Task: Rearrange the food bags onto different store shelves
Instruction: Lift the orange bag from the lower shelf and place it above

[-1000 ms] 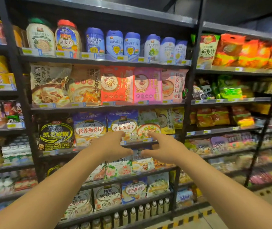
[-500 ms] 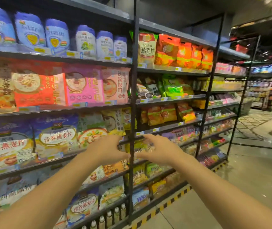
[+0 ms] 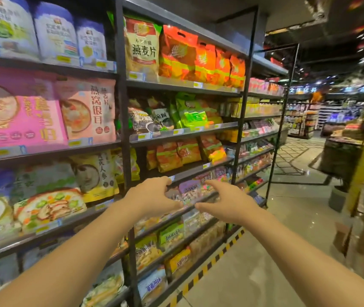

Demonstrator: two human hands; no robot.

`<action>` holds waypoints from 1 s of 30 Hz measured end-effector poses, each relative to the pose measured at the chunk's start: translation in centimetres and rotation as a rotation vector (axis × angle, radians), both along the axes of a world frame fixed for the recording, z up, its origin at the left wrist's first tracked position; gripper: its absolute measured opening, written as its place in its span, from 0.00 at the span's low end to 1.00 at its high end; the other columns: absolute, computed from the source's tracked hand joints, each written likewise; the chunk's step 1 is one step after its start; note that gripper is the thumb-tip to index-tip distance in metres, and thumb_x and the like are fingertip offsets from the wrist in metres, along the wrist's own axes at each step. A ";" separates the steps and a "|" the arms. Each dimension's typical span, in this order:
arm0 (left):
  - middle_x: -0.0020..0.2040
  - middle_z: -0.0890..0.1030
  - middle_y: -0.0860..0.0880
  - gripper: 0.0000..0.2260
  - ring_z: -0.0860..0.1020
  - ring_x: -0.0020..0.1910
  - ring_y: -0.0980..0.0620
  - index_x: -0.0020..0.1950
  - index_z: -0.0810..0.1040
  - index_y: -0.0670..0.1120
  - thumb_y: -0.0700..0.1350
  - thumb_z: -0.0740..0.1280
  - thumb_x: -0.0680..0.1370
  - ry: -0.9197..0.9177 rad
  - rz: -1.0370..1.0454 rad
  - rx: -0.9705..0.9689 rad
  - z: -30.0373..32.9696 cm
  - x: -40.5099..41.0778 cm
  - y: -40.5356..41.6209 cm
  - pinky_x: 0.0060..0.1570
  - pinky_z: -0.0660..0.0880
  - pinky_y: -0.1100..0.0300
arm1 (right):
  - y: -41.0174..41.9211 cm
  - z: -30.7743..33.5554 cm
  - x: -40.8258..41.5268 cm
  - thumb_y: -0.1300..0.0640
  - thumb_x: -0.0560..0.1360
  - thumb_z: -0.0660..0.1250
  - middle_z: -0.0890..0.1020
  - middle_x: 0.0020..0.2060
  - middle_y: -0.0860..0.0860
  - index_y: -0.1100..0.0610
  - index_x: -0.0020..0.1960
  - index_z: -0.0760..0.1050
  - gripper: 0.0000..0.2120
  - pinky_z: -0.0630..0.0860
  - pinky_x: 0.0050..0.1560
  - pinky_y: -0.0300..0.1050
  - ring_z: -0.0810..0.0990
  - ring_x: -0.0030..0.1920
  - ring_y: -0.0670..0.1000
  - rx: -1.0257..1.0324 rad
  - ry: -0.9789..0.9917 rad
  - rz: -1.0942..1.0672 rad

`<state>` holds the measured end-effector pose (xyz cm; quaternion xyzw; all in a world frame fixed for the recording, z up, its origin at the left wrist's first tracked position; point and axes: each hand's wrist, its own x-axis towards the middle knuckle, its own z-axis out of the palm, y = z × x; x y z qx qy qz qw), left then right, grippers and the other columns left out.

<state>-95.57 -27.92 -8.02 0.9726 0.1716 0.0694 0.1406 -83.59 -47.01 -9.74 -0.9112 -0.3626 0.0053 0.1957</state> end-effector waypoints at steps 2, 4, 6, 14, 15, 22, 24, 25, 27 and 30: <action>0.76 0.70 0.52 0.39 0.73 0.71 0.47 0.80 0.61 0.53 0.67 0.68 0.74 0.007 -0.036 0.000 -0.1 3.9 1.1 0.66 0.74 0.46 | 0.9 -0.2 3.1 0.27 0.69 0.66 0.65 0.77 0.46 0.41 0.80 0.56 0.45 0.73 0.67 0.60 0.68 0.74 0.53 -0.005 0.018 -0.032; 0.75 0.71 0.52 0.39 0.74 0.70 0.47 0.80 0.62 0.53 0.66 0.68 0.73 0.005 -0.068 0.016 0.0 7.7 2.5 0.64 0.75 0.46 | 2.1 -0.2 6.3 0.28 0.70 0.66 0.67 0.76 0.46 0.41 0.80 0.56 0.44 0.73 0.67 0.60 0.69 0.73 0.53 0.001 0.020 -0.058; 0.75 0.71 0.52 0.40 0.74 0.70 0.47 0.80 0.63 0.52 0.68 0.68 0.73 -0.004 -0.101 0.037 0.3 11.7 4.1 0.64 0.75 0.46 | 3.5 0.0 9.6 0.28 0.70 0.66 0.69 0.75 0.47 0.42 0.80 0.57 0.44 0.74 0.66 0.60 0.71 0.71 0.53 0.003 0.006 -0.092; 0.75 0.72 0.53 0.40 0.75 0.68 0.49 0.80 0.63 0.52 0.68 0.69 0.73 -0.033 -0.178 0.021 0.9 27.2 10.4 0.58 0.75 0.53 | 10.0 1.2 23.1 0.28 0.70 0.66 0.70 0.74 0.52 0.46 0.80 0.56 0.46 0.76 0.63 0.59 0.73 0.70 0.55 -0.054 -0.027 -0.177; 0.75 0.72 0.53 0.40 0.74 0.69 0.49 0.80 0.63 0.52 0.68 0.69 0.73 -0.030 -0.186 0.019 0.8 29.1 10.9 0.58 0.75 0.53 | 10.5 1.2 24.7 0.28 0.70 0.66 0.71 0.74 0.51 0.46 0.80 0.56 0.46 0.75 0.64 0.59 0.72 0.70 0.55 -0.054 -0.020 -0.182; 0.74 0.72 0.53 0.40 0.74 0.69 0.49 0.79 0.63 0.53 0.69 0.68 0.72 -0.013 -0.206 0.013 -0.4 42.9 12.6 0.60 0.75 0.51 | 12.3 0.1 37.1 0.29 0.71 0.66 0.70 0.74 0.52 0.44 0.80 0.54 0.45 0.76 0.64 0.58 0.73 0.69 0.56 -0.051 0.018 -0.193; 0.74 0.73 0.53 0.40 0.74 0.69 0.49 0.79 0.64 0.53 0.69 0.69 0.71 -0.018 -0.199 0.012 -0.7 46.9 12.6 0.62 0.75 0.49 | 12.3 -0.4 41.1 0.29 0.71 0.66 0.69 0.74 0.52 0.44 0.80 0.54 0.44 0.75 0.64 0.58 0.72 0.70 0.56 -0.051 0.022 -0.178; 0.74 0.73 0.52 0.41 0.74 0.69 0.48 0.79 0.64 0.52 0.69 0.69 0.71 -0.017 -0.193 0.006 -0.8 48.9 12.5 0.63 0.75 0.48 | 12.2 -0.6 43.2 0.29 0.71 0.66 0.69 0.74 0.52 0.44 0.80 0.55 0.44 0.75 0.65 0.58 0.72 0.70 0.56 -0.045 0.021 -0.168; 0.75 0.72 0.52 0.41 0.74 0.70 0.48 0.79 0.63 0.52 0.68 0.69 0.71 -0.012 -0.173 -0.013 -0.9 52.8 12.5 0.65 0.74 0.46 | 11.9 -0.8 47.7 0.30 0.72 0.67 0.69 0.75 0.51 0.45 0.81 0.55 0.44 0.74 0.66 0.59 0.71 0.71 0.55 -0.036 0.021 -0.150; 0.75 0.72 0.52 0.41 0.73 0.71 0.48 0.79 0.63 0.52 0.67 0.70 0.71 -0.017 -0.129 -0.062 -1.1 58.5 12.3 0.67 0.73 0.47 | 11.0 -0.4 54.8 0.31 0.72 0.67 0.68 0.75 0.51 0.45 0.81 0.56 0.44 0.73 0.67 0.58 0.70 0.72 0.55 -0.019 0.036 -0.123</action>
